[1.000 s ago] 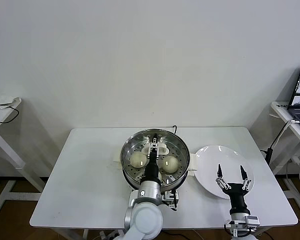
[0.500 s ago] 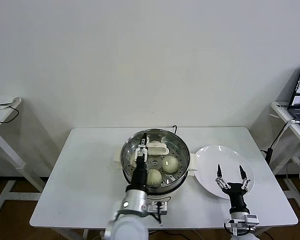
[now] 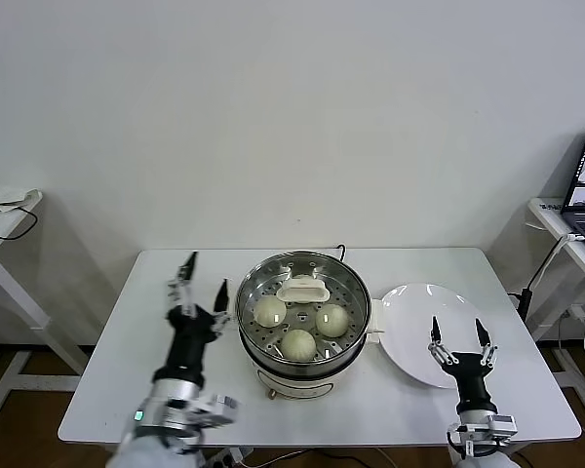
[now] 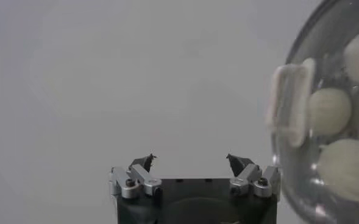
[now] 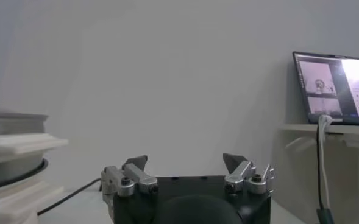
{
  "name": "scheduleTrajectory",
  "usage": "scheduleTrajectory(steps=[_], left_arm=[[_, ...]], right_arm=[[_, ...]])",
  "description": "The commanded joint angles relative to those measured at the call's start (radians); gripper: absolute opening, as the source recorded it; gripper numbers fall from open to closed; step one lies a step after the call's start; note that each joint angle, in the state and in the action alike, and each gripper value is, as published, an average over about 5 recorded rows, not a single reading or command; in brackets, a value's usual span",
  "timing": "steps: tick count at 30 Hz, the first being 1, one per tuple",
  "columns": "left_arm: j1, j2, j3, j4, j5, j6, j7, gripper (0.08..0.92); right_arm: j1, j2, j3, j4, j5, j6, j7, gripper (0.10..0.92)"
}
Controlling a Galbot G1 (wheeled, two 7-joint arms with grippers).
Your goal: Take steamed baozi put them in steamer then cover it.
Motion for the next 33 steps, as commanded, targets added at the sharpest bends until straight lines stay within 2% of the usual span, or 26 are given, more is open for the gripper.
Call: scheduleTrajectory(steps=[1,5,8,33], left_arm=[[0.125,-0.139,-0.435,0.082,-0.762,-0.242,-0.081,0.823],[0.15,-0.151,-0.414,0.153,-0.766,-0.343,-0.069,0.823],[0.16,-0.158,-0.407,0.18,-0.768,-0.375,-0.063,0.823],[0.186,-0.159,-0.389,0.171,-0.806,-0.393,-0.049,0.823]], right_arm=[[-0.019,-0.01,0.037,0.123,0.049,-0.091,-0.032,0.823],[-0.023,-0.016,0.05,0.155,0.059,-0.116,-0.032,0.823],[-0.026,-0.02,0.056,0.171,0.069,-0.133,-0.032,0.823],[-0.035,-0.01,0.049,0.213,0.059,-0.167,-0.04,0.823]])
